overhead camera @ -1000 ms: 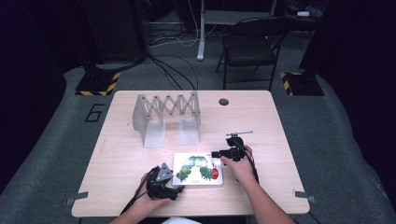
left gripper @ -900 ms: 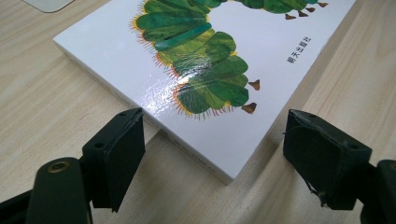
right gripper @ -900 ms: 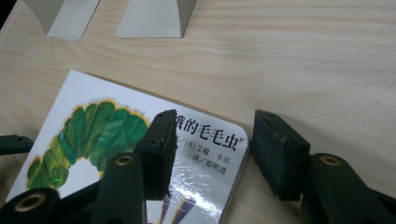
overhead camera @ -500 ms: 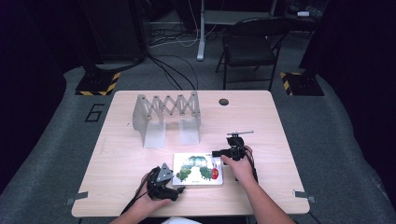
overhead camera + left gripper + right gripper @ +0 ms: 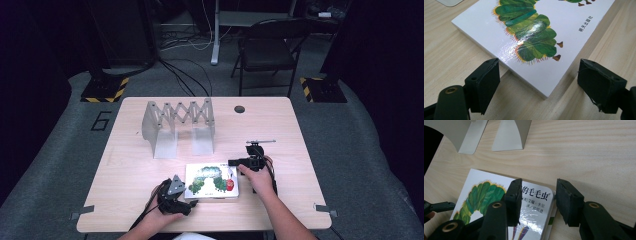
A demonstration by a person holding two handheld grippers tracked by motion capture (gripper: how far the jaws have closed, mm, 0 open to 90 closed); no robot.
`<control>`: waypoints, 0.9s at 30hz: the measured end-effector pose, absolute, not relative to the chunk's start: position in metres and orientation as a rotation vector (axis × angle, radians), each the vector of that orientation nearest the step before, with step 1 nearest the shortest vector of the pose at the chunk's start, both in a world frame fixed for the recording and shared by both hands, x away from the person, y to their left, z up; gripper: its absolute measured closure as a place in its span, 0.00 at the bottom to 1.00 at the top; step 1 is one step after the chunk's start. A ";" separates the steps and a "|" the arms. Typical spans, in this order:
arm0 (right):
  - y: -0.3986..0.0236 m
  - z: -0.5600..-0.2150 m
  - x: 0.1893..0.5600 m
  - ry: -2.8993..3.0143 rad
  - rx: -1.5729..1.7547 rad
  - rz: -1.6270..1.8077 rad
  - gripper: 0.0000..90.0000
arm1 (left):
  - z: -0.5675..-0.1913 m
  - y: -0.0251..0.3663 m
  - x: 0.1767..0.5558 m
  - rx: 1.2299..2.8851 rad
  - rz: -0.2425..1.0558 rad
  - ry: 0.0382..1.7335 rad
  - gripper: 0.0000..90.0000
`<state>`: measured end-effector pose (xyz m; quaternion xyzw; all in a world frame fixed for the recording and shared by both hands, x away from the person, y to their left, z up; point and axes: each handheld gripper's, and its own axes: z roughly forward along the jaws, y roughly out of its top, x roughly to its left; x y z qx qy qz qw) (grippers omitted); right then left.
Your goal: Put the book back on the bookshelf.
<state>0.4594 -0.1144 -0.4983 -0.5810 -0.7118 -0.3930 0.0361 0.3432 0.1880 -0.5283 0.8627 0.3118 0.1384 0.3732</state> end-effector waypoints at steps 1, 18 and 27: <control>-0.114 -0.497 0.459 -2.181 -1.788 -1.205 0.63 | -0.529 0.188 0.343 2.207 0.355 0.798 0.20; -0.117 -0.480 0.449 -2.180 -1.754 -1.302 0.63 | -0.529 0.183 0.340 2.193 0.374 0.851 0.16; -0.114 -0.472 0.443 -2.163 -1.742 -1.350 0.63 | -0.527 0.182 0.339 2.213 0.386 0.890 0.14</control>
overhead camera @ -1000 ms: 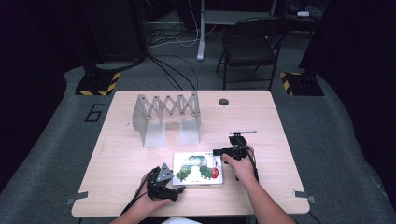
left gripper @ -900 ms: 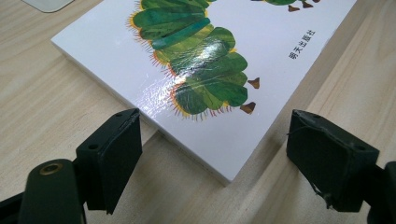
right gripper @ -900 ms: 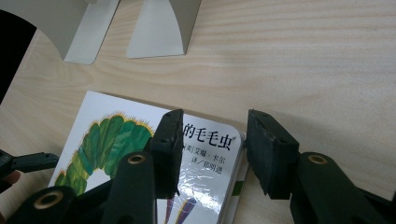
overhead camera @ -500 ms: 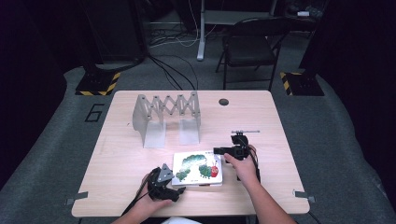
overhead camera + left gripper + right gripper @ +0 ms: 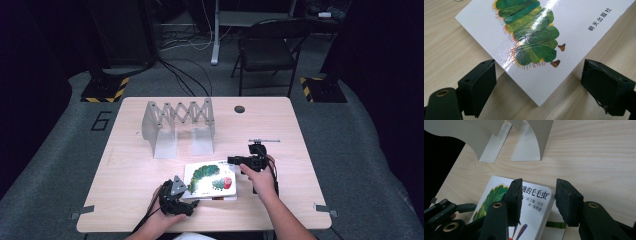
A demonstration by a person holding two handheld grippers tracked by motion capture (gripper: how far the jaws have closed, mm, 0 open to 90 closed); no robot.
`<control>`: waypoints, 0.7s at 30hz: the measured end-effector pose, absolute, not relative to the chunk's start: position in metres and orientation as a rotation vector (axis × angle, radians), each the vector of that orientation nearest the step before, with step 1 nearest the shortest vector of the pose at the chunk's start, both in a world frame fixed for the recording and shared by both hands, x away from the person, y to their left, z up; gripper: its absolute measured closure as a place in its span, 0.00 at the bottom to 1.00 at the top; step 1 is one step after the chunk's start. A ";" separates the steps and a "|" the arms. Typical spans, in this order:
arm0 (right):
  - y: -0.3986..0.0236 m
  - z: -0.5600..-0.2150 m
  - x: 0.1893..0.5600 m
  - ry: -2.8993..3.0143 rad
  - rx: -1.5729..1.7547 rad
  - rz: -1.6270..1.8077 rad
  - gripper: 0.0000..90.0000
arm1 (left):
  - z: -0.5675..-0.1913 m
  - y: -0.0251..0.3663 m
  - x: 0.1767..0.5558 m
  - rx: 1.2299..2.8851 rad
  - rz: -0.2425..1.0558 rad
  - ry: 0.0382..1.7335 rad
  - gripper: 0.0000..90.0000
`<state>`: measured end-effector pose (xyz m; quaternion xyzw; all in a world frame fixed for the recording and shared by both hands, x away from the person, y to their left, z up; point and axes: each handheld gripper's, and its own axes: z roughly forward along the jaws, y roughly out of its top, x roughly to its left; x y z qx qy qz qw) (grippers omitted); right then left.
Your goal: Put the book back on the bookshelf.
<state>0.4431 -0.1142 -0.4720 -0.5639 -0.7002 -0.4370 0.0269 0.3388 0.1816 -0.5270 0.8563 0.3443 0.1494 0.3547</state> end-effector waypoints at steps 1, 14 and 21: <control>-0.114 -0.471 0.443 -2.163 -1.735 -1.356 0.63 | -0.527 0.181 0.338 2.211 0.399 0.895 0.14; -0.104 -0.468 0.437 -2.172 -1.679 -1.360 0.63 | -0.529 0.180 0.338 2.203 0.447 0.949 0.00; -0.101 -0.468 0.436 -2.178 -1.657 -1.354 0.64 | -0.529 0.184 0.340 2.200 0.461 0.978 0.00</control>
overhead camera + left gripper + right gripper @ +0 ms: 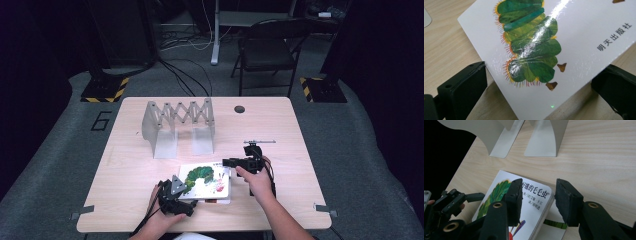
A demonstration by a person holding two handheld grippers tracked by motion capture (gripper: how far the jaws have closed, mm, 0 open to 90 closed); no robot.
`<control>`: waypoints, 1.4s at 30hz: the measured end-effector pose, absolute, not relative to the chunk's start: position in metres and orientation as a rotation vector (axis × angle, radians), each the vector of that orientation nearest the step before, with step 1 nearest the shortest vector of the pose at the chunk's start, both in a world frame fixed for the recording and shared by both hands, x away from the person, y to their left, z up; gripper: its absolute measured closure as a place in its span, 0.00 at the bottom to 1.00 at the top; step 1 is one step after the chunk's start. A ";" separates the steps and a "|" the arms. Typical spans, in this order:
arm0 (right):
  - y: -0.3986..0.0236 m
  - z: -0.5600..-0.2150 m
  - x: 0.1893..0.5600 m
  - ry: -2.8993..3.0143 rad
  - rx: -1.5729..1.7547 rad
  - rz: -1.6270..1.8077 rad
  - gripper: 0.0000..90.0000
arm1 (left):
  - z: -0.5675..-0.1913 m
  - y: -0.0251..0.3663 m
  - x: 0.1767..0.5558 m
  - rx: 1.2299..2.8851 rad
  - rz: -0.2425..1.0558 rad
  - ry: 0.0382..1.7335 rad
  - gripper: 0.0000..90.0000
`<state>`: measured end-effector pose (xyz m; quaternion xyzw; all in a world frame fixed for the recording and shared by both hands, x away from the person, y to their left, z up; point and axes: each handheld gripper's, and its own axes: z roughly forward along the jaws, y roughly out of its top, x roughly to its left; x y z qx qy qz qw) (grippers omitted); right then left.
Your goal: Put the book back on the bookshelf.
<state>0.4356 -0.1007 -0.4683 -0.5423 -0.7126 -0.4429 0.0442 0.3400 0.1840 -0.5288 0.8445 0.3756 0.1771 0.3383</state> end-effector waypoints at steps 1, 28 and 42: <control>-0.100 -0.468 0.435 -2.179 -1.652 -1.348 0.64 | -0.529 0.184 0.340 2.198 0.460 0.981 0.00; -0.099 -0.469 0.435 -2.179 -1.649 -1.344 0.64 | -0.524 0.179 0.332 2.243 0.583 0.869 0.09; -0.094 -0.471 0.435 -2.152 -1.601 -1.325 0.65 | -0.525 0.177 0.325 2.233 0.708 0.773 0.23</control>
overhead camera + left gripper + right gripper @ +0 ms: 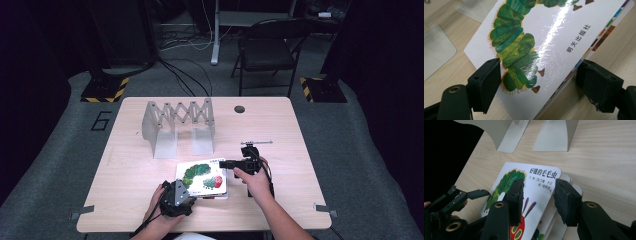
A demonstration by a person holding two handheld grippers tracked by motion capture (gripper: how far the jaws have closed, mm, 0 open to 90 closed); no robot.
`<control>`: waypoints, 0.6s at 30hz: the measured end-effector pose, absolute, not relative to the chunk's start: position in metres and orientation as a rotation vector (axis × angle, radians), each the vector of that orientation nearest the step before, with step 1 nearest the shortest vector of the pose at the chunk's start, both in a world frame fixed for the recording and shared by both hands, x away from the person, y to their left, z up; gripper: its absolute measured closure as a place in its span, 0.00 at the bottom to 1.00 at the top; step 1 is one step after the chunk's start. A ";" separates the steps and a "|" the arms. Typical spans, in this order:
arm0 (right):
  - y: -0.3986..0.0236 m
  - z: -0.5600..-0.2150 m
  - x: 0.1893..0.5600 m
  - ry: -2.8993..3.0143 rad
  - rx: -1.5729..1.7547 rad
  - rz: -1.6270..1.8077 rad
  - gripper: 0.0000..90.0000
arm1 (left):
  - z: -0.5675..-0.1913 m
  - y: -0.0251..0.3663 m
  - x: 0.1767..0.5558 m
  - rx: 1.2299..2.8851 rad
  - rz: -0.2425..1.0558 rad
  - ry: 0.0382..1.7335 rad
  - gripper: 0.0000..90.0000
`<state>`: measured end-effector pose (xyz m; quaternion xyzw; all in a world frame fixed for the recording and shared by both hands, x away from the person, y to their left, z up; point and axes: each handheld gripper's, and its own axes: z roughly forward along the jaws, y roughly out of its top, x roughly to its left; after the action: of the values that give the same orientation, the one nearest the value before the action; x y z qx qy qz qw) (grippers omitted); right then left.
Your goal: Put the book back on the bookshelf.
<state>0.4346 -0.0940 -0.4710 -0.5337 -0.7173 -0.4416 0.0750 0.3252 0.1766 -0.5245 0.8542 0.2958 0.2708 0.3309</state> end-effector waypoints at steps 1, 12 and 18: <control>-0.094 -0.472 0.435 -2.154 -1.602 -1.319 0.65 | -0.525 0.177 0.325 2.229 0.705 0.778 0.23; -0.094 -0.480 0.439 -2.216 -1.611 -1.310 0.54 | -0.526 0.182 0.328 2.223 0.678 0.756 0.23; -0.098 -0.486 0.447 -2.188 -1.656 -1.315 0.49 | -0.527 0.182 0.328 2.211 0.682 0.749 0.23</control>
<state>0.4472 -0.0981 -0.4860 -0.5437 -0.7181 -0.4317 0.0493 0.3282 0.1822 -0.5269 0.8524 0.2889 0.2629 0.3476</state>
